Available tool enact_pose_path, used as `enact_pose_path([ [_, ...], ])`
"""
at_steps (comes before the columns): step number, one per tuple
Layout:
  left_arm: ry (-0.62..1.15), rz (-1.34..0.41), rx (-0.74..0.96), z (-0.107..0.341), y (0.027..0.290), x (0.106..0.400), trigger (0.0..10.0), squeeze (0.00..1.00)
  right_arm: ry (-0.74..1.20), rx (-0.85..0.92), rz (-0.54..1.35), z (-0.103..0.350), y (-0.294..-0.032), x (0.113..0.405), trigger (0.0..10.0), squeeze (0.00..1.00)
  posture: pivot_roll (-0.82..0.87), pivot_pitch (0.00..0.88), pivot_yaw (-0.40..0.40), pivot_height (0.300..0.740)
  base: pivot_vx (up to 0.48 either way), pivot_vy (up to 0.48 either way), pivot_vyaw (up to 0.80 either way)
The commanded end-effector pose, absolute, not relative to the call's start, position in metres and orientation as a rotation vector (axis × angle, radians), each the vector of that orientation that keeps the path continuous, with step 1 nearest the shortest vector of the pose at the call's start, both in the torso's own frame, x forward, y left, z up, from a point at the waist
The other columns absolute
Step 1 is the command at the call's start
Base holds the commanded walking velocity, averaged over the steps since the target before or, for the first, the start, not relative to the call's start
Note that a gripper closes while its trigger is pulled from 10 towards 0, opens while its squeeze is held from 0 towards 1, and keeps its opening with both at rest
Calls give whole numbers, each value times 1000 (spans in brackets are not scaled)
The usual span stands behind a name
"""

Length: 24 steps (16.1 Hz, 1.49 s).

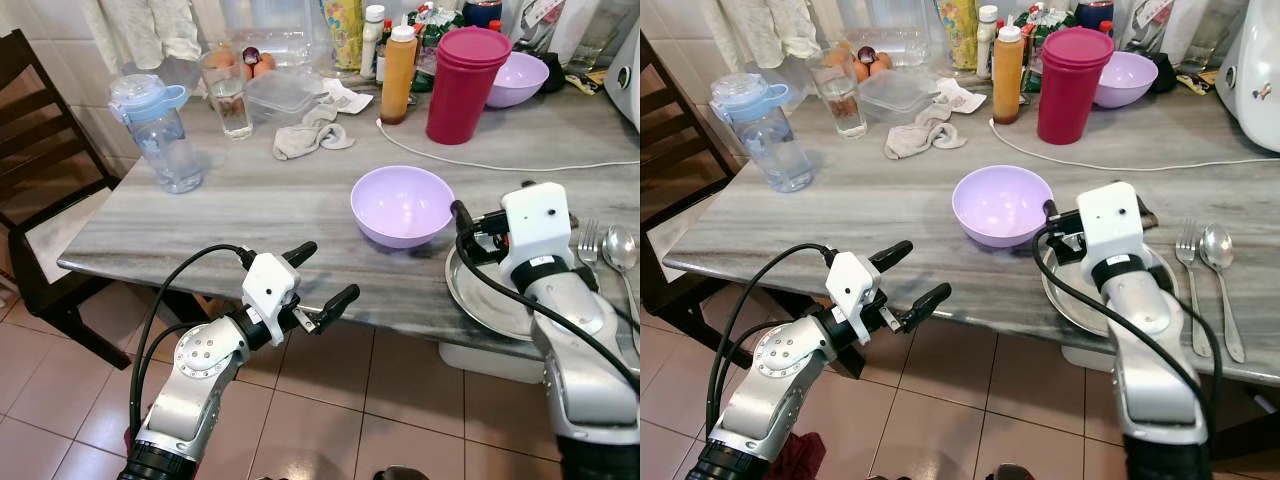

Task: Setting the table

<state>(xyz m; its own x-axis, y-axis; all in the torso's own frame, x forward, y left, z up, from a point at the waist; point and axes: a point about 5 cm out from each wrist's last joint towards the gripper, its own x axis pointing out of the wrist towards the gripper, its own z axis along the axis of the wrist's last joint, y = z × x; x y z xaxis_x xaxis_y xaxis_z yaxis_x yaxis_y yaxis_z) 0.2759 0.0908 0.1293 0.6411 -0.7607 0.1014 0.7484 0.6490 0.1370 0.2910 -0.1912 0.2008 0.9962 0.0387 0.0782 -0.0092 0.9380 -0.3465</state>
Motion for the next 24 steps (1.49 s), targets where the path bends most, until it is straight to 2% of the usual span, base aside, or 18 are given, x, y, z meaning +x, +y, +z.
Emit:
enact_pose_path([
  [1, -149, -874, 84, 130, 92, 276, 10000, 0, -83, -349, 1, 203, -192, 287, 10000, 1000, -311, 138, 90, 740, 0, 0, 0],
  [8, -161, -931, 57, 136, 100, 273, 10000, 0, 97, -249, -143, 168, -198, 277, 10000, 1000, -300, 145, 72, 740, 0, 0, 0],
  [12, -151, -933, 56, 136, 101, 273, 10000, 0, 165, -173, -146, 161, -201, 279, 10000, 1000, -301, 146, 76, 740, 0, 0, 0],
  [24, -149, -913, 54, 134, 100, 273, 10000, 0, 240, -103, -122, 149, -202, 293, 10000, 1000, -288, 140, 60, 740, 0, 0, 0],
])
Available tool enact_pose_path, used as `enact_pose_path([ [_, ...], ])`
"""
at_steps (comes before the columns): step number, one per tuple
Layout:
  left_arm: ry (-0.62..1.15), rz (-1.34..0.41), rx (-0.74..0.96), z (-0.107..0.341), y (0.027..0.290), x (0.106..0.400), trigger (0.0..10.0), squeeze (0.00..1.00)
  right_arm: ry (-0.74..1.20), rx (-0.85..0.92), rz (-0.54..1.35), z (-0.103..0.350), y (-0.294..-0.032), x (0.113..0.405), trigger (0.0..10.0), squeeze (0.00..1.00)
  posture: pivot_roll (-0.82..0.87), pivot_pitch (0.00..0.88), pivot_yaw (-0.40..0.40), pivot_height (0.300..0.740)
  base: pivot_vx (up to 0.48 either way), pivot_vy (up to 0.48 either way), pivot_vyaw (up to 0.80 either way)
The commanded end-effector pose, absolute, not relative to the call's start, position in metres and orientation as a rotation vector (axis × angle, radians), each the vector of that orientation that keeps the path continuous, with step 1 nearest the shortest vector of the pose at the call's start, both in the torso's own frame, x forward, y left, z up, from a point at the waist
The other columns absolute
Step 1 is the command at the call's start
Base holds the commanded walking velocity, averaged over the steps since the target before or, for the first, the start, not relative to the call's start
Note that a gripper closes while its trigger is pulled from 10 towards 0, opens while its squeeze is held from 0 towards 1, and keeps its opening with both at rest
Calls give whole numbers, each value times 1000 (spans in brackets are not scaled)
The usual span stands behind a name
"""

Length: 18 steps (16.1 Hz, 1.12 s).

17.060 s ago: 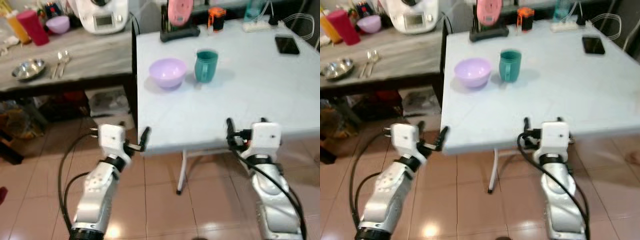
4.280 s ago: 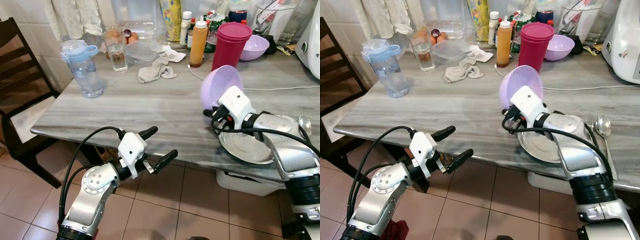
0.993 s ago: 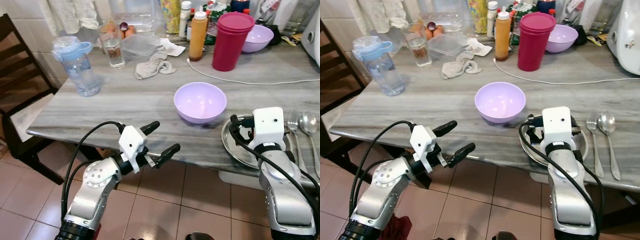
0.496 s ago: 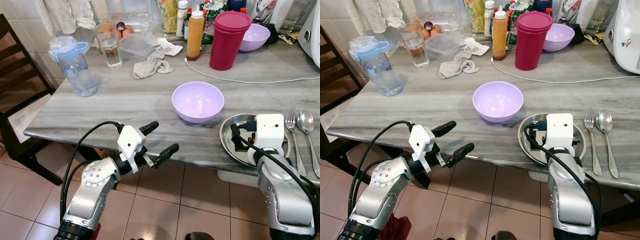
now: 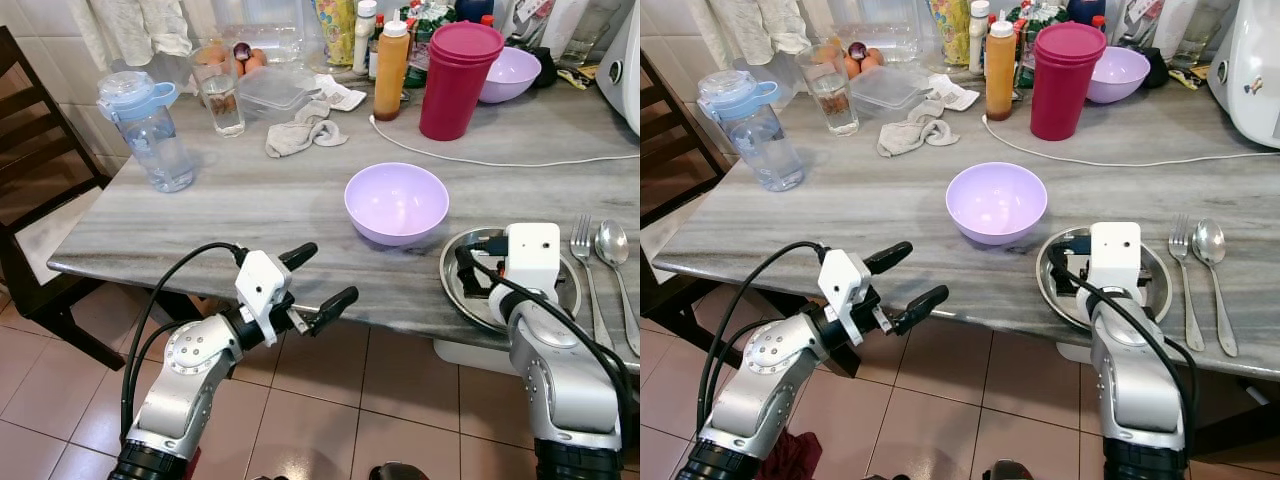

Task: Setting the table

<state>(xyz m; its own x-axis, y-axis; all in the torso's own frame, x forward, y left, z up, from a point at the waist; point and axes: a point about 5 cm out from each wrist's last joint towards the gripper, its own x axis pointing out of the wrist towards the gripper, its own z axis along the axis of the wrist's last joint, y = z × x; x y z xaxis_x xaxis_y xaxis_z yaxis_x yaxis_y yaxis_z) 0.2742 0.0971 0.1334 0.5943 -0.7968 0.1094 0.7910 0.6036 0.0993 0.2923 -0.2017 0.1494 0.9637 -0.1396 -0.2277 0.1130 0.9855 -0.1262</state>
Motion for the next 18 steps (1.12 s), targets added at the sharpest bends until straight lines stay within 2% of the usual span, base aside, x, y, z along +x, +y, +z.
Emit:
enact_pose_path([
  [1, -149, -913, 54, 134, 100, 273, 10000, 0, 243, -101, -121, 148, -202, 294, 10000, 1000, -288, 140, 60, 740, 0, 0, 0],
  [18, -153, -905, 58, 135, 98, 274, 10000, 0, 228, -81, -91, 146, -195, 311, 10000, 1000, -279, 146, 65, 740, 0, 0, 0],
])
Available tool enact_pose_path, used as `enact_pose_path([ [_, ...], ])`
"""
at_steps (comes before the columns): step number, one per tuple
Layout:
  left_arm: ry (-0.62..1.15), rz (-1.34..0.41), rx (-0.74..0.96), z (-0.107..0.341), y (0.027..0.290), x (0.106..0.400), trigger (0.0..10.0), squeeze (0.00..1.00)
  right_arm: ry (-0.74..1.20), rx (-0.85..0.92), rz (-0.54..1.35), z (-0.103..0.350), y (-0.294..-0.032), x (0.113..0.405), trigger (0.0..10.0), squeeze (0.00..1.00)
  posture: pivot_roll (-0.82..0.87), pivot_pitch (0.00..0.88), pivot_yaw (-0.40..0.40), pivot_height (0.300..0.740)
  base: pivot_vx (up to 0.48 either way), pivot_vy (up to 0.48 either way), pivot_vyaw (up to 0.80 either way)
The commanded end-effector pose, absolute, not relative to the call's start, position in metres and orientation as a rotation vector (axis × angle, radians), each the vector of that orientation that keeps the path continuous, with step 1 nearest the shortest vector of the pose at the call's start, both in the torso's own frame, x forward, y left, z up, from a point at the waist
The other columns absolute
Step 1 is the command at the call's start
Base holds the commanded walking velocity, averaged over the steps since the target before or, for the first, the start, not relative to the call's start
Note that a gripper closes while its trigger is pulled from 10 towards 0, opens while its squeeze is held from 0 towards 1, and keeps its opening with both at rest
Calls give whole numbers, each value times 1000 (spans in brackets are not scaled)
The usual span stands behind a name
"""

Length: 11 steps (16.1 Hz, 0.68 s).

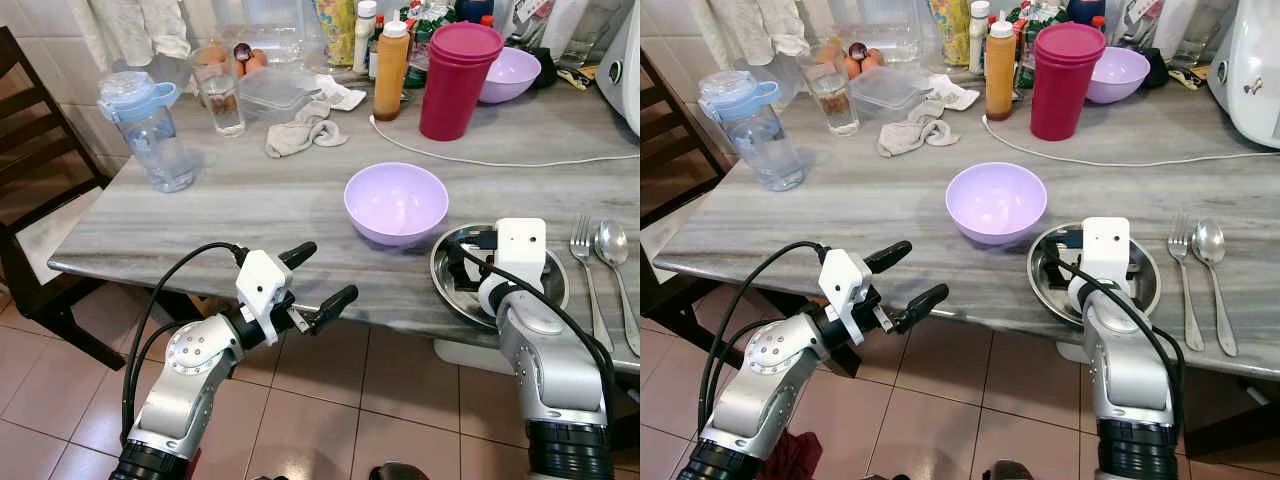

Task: Setting the table

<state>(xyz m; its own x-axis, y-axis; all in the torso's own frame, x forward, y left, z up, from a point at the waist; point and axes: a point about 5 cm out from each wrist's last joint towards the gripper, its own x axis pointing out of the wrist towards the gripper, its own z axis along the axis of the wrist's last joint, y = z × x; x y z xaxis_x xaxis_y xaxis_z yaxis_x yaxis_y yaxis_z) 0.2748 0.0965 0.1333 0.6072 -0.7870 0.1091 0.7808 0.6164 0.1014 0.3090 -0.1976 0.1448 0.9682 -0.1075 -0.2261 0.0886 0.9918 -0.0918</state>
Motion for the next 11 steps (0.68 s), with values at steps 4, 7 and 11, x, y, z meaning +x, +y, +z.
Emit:
enact_pose_path([
  [4, -152, -896, 57, 135, 100, 273, 10000, 0, 175, -96, -122, 156, -200, 305, 10000, 1000, -277, 145, 63, 740, 0, 0, 0],
  [7, -162, -892, 35, 139, 102, 274, 10000, 0, 105, -131, -131, 172, -202, 297, 10000, 1000, -280, 141, 66, 740, 0, 0, 0],
  [11, -173, -852, -6, 144, 109, 275, 10000, 0, 58, -164, -119, 180, -201, 285, 10000, 0, -278, 139, 72, 740, 0, 0, 0],
])
